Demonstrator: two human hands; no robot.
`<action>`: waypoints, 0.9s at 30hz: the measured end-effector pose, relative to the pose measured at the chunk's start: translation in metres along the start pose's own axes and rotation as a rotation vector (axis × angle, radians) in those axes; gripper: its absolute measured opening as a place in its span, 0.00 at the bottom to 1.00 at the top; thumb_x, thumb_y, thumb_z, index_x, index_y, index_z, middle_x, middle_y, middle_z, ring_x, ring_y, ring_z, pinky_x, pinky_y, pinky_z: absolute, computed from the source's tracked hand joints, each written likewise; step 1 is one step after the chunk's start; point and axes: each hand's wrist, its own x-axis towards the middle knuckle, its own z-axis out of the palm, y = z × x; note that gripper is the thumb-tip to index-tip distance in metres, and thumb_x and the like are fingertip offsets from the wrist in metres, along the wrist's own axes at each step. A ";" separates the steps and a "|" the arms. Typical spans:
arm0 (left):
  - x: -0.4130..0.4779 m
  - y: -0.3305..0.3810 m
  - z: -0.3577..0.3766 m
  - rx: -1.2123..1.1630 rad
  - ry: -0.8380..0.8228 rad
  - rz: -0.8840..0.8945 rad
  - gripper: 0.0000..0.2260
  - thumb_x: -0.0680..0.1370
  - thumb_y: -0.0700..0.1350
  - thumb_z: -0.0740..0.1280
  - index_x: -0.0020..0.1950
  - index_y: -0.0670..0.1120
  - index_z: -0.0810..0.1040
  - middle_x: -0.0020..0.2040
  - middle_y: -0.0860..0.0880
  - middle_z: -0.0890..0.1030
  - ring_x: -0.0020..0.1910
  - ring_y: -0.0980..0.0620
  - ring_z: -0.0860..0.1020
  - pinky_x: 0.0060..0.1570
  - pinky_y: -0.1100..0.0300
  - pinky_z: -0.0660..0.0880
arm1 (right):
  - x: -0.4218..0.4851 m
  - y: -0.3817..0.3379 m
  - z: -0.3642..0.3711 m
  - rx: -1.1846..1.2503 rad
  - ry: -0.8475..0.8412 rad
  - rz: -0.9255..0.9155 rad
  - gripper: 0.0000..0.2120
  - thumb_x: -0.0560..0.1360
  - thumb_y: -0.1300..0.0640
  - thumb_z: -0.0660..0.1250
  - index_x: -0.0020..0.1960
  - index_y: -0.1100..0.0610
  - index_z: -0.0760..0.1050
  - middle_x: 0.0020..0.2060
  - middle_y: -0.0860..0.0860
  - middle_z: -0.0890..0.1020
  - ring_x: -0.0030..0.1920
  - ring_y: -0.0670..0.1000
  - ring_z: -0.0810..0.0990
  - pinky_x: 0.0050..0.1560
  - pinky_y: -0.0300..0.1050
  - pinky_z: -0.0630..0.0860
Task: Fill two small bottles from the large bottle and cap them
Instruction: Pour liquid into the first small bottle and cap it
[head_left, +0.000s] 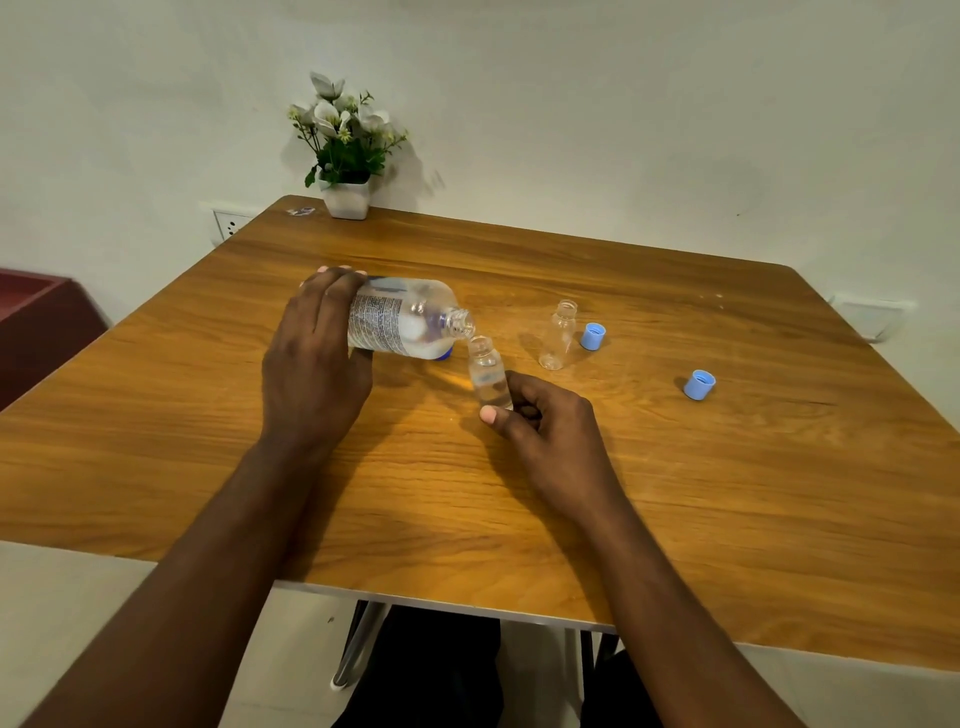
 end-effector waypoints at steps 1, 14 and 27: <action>0.000 0.000 0.001 0.003 -0.005 -0.005 0.27 0.68 0.30 0.70 0.67 0.41 0.71 0.65 0.42 0.75 0.68 0.44 0.70 0.62 0.52 0.71 | 0.000 -0.001 0.000 0.016 0.008 0.002 0.13 0.73 0.52 0.69 0.57 0.48 0.80 0.45 0.48 0.86 0.46 0.51 0.83 0.50 0.58 0.78; -0.004 -0.004 0.005 -0.139 -0.048 -0.204 0.28 0.69 0.45 0.75 0.67 0.46 0.70 0.61 0.47 0.77 0.58 0.48 0.76 0.50 0.54 0.73 | 0.001 -0.001 0.002 0.054 0.043 0.055 0.15 0.72 0.55 0.73 0.59 0.49 0.80 0.50 0.45 0.86 0.52 0.44 0.83 0.56 0.55 0.80; 0.001 -0.013 0.008 -0.240 -0.112 -0.417 0.30 0.66 0.51 0.78 0.64 0.49 0.71 0.59 0.49 0.79 0.58 0.50 0.76 0.53 0.56 0.73 | 0.003 0.001 0.003 -0.023 0.050 0.085 0.16 0.71 0.52 0.74 0.58 0.51 0.79 0.51 0.45 0.85 0.51 0.43 0.82 0.54 0.49 0.80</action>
